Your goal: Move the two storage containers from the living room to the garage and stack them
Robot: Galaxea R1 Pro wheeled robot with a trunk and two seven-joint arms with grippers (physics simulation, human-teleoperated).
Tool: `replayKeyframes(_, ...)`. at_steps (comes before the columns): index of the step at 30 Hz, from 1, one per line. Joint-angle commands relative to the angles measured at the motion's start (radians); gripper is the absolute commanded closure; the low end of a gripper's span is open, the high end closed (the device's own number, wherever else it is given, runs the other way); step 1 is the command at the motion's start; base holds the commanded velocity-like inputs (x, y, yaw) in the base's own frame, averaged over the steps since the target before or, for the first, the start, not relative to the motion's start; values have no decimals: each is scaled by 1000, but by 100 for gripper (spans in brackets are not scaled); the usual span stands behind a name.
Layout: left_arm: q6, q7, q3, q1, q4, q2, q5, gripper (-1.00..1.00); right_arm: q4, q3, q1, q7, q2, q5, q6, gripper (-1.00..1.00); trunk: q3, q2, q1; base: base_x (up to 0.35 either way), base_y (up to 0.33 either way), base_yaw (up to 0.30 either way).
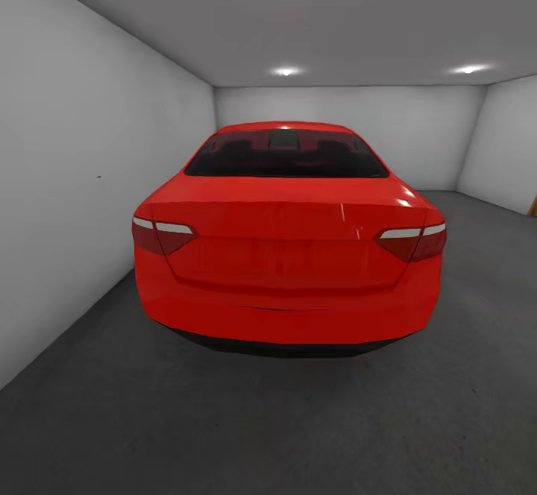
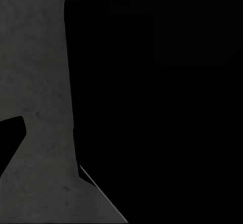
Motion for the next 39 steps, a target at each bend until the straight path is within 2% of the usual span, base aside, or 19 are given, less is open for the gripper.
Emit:
replayKeyframes(1, -6, 2, -2, -2, -6, 6, 0, -100, -3, 6, 0, 3, 5, 1, -6, -100, 0, 0, 0, 0, 0, 0)
replayKeyframes(7, -12, 2, -2, -2, -10, 8, 0, -100, -2, 40, -1, 3, 5, 5, -6, -100, 0, 0, 0, 0, 0, 0)
replayKeyframes(18, -67, 2, -1, -2, -32, 11, 0, -100, 0, 101, -2, 3, 5, -47, -22, -100, 0, 0, 0, 0, 0, -14)
replayKeyframes(28, -123, 2, -1, -2, -32, 11, 0, -100, 0, 158, -2, 3, 5, -51, -24, -100, 0, 0, 0, 0, 0, -243)
replayKeyframes(38, -127, 2, -1, -2, -32, 9, 3, -100, 0, 214, -2, 3, 5, -51, -26, -100, 0, 0, 0, 0, 0, -287)
replayKeyframes(39, -127, 2, -1, -2, -32, 10, 2, -100, 0, 501, -2, 3, 5, -51, -26, -100, 0, 0, 0, 0, 0, -288)
